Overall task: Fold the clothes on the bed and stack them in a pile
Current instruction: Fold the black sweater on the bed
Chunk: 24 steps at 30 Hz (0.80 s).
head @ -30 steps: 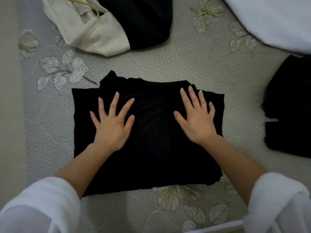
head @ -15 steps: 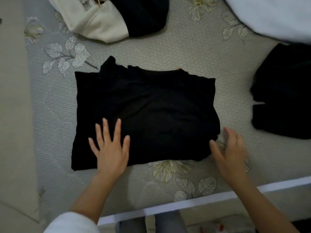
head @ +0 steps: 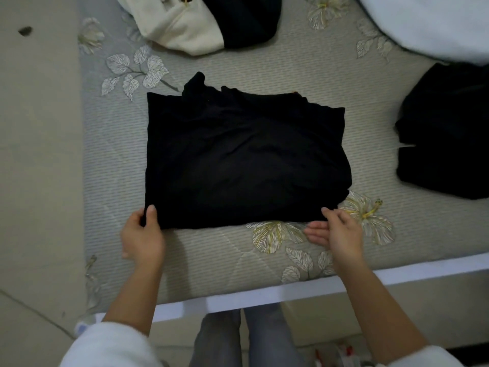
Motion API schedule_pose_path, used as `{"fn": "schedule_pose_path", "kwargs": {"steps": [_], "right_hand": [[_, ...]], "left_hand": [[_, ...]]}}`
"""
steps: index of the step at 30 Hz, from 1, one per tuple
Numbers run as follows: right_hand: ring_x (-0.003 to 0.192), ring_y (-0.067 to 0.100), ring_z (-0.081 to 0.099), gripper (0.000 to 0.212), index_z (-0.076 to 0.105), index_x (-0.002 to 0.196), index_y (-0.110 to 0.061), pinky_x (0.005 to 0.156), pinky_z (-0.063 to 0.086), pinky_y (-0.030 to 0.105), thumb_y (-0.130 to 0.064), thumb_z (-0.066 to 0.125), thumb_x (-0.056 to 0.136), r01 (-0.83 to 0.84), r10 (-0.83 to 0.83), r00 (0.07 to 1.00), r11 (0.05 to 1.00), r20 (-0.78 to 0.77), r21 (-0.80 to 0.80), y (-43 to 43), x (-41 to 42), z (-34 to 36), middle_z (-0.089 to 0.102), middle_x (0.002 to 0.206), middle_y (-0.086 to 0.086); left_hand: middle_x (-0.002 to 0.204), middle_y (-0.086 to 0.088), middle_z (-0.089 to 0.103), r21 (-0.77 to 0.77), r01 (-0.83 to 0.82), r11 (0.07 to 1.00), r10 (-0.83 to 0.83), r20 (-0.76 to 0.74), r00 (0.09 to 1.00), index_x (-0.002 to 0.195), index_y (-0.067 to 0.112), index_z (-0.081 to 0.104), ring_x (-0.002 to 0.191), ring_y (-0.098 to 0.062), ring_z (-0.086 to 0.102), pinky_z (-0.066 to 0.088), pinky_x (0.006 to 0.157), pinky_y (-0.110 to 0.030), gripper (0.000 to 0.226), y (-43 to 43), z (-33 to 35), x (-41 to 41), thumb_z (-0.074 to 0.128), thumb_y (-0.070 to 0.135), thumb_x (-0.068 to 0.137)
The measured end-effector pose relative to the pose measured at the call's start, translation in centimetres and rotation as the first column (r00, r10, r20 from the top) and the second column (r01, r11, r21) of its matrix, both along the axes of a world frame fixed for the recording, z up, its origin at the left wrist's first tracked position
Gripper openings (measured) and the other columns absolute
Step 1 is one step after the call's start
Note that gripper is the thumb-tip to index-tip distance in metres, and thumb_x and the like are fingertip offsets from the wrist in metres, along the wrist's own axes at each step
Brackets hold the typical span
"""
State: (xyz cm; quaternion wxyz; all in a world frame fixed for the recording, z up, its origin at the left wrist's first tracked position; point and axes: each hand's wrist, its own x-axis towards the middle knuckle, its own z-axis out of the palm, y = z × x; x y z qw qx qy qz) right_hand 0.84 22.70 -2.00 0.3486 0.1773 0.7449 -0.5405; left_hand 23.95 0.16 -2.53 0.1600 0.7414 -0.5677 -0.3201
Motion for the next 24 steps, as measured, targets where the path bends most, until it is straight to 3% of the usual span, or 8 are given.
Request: {"fn": "schedule_pose_path", "kwargs": {"steps": [4, 6, 8, 11, 14, 18, 21, 24], "right_hand": [[0.049, 0.006, 0.061, 0.013, 0.056, 0.073, -0.01, 0.05, 0.05, 0.015, -0.007, 0.06, 0.085, 0.056, -0.021, 0.961, 0.992, -0.277, 0.117, 1.9, -1.0, 0.7, 0.061, 0.06, 0.005], [0.042, 0.001, 0.044, 0.017, 0.053, 0.066, -0.008, 0.045, 0.039, 0.011, -0.006, 0.062, 0.081, -0.032, 0.098, 0.953, 0.974, -0.287, 0.224, 2.7, -1.3, 0.7, 0.049, 0.05, -0.005], [0.049, 0.011, 0.042, 0.023, 0.048, 0.064, -0.008, 0.051, 0.039, 0.021, -0.003, 0.064, 0.08, -0.148, 0.214, 0.955, 0.943, -0.204, 0.297, 3.3, -1.2, 0.2, 0.044, 0.05, -0.001], [0.057, 0.012, 0.046, 0.012, 0.055, 0.083, -0.009, 0.055, 0.039, 0.017, -0.006, 0.066, 0.081, -0.141, 0.246, 0.94, 0.912, -0.237, 0.386, 3.2, -1.2, -0.1, 0.05, 0.065, -0.001], [0.076, 0.003, 0.053, 0.027, 0.051, 0.108, -0.01, 0.065, 0.038, 0.006, -0.014, 0.063, 0.084, 0.006, 0.128, 0.917, 0.943, -0.378, 0.332, 1.9, -1.7, 0.5, 0.056, 0.088, -0.003], [0.106, 0.018, 0.052, 0.047, 0.043, 0.122, -0.011, 0.086, 0.041, 0.027, -0.028, 0.067, 0.085, 0.004, 0.089, 0.948, 0.957, -0.306, 0.291, -0.4, -2.8, 0.6, 0.05, 0.119, 0.005], [0.121, 0.029, 0.046, 0.05, 0.044, 0.125, -0.006, 0.102, 0.04, 0.046, -0.024, 0.067, 0.083, -0.088, 0.259, 0.921, 0.867, -0.293, 0.49, -1.6, -3.9, 0.5, 0.046, 0.129, 0.013], [0.129, 0.032, 0.032, 0.051, 0.045, 0.126, -0.008, 0.105, 0.026, 0.049, -0.016, 0.064, 0.08, -0.08, 0.468, 0.788, 0.722, -0.4, 0.687, -3.6, -5.3, 1.1, 0.039, 0.135, 0.015]], "left_hand": [[0.097, -0.025, 0.067, -0.065, -0.102, 0.993, 0.094, -0.108, 0.99, 0.1, -0.006, 0.066, 0.083, -0.022, 0.057, 0.046, 0.081, -0.039, 0.027, -1.6, -0.2, 2.1, 0.055, 0.017, 0.094], [0.096, -0.024, 0.067, -0.019, -0.091, 0.996, 0.09, -0.066, 0.994, 0.1, -0.007, 0.066, 0.085, -0.025, 0.059, 0.045, 0.082, -0.039, 0.025, -1.1, -0.7, 3.1, 0.054, 0.015, 0.095], [0.095, -0.022, 0.067, 0.058, -0.058, 0.997, 0.06, -0.035, 0.998, 0.098, -0.004, 0.065, 0.092, -0.035, 0.062, 0.044, 0.084, -0.039, 0.022, -0.3, -1.1, 3.5, 0.054, 0.014, 0.095], [0.115, -0.018, 0.061, 0.07, -0.027, 0.997, 0.023, 0.061, 0.998, 0.112, 0.006, 0.057, 0.114, -0.035, 0.051, 0.037, 0.1, -0.046, 0.022, 0.4, -0.7, 2.5, 0.053, 0.011, 0.091], [0.139, -0.013, 0.039, -0.084, 0.17, 0.982, -0.154, 0.173, 0.973, 0.131, 0.014, 0.045, 0.131, -0.03, 0.029, 0.019, 0.107, -0.051, 0.052, 0.7, 0.3, -0.4, 0.052, 0.005, 0.08], [0.149, -0.006, 0.028, -0.117, 0.557, 0.822, -0.536, 0.169, 0.827, 0.138, 0.02, 0.041, 0.136, -0.027, 0.022, 0.012, 0.109, -0.053, 0.055, 1.2, 0.3, -5.9, 0.055, 0.015, 0.086], [0.152, -0.005, 0.023, -0.062, 0.596, 0.801, -0.583, 0.149, 0.799, 0.143, 0.022, 0.035, 0.137, -0.026, 0.019, 0.012, 0.109, -0.053, 0.055, -1.3, -0.6, -9.3, 0.053, 0.024, 0.091], [0.148, -0.009, 0.027, -0.012, 0.611, 0.792, -0.597, 0.197, 0.778, 0.144, 0.02, 0.031, 0.134, -0.027, 0.024, 0.014, 0.108, -0.05, 0.057, -5.7, -1.0, -11.3, 0.051, 0.03, 0.092]]}}
